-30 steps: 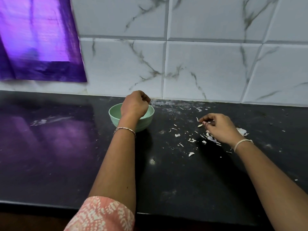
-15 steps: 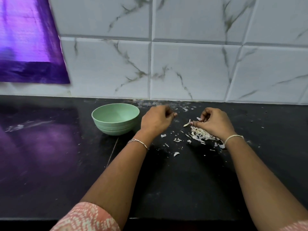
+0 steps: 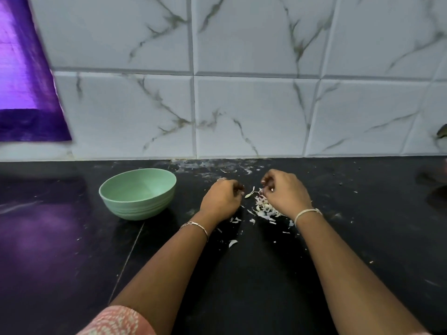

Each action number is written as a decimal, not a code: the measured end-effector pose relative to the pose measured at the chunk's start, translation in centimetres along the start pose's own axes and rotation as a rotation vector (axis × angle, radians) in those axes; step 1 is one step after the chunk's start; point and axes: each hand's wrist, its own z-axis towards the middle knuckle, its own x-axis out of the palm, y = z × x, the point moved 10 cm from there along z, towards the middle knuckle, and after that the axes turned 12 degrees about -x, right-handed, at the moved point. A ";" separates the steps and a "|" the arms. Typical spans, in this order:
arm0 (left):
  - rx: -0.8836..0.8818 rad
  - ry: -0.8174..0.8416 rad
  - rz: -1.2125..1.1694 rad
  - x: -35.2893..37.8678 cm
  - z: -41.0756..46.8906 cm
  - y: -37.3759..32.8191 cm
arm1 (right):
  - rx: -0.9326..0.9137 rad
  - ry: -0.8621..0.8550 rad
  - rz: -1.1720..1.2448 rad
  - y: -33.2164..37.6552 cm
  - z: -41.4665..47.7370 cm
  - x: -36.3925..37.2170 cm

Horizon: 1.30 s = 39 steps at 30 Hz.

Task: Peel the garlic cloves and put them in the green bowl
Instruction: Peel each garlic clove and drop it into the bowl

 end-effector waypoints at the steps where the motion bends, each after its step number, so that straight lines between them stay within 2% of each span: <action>1: -0.013 -0.001 0.005 0.3 0.4 0.0 | -0.013 -0.007 -0.015 0.3 0.1 -0.1; 7: -0.098 0.039 0.085 1.9 1.9 0.5 | -0.074 -0.031 -0.144 1.3 0.5 -0.7; 11: -0.072 0.017 0.068 1.5 2.0 0.2 | -0.056 -0.021 -0.154 1.2 0.4 -0.3; 19: -0.058 0.027 -0.248 -0.6 1.4 0.2 | -0.270 0.056 0.001 3.8 0.5 1.5; 21: -0.069 0.053 -0.331 -1.5 0.7 0.2 | -0.248 0.000 0.110 3.9 0.7 1.2; 26: -0.112 0.187 -0.559 -2.8 -1.7 0.8 | -0.103 -0.008 0.706 3.9 0.9 1.9; 28: -0.123 0.203 -0.561 -2.9 -2.3 1.3 | -0.127 0.022 0.748 4.4 0.7 2.3; 31: -0.149 0.234 -0.555 -2.6 -3.0 2.3 | -0.149 0.120 0.682 5.0 0.3 3.4; 33: -0.156 0.230 -0.492 -2.8 -3.1 2.9 | -0.153 0.155 0.634 5.3 0.3 3.9; 34: -0.133 0.193 -0.386 -3.2 -3.1 2.8 | -0.157 0.160 0.612 5.3 0.3 4.0; 37: -0.043 -0.048 0.012 -5.5 -3.7 2.1 | -0.165 0.151 0.571 5.4 0.4 4.0; 39: 0.026 -0.196 0.156 -7.2 -4.8 0.9 | -0.162 0.148 0.541 5.1 0.4 3.9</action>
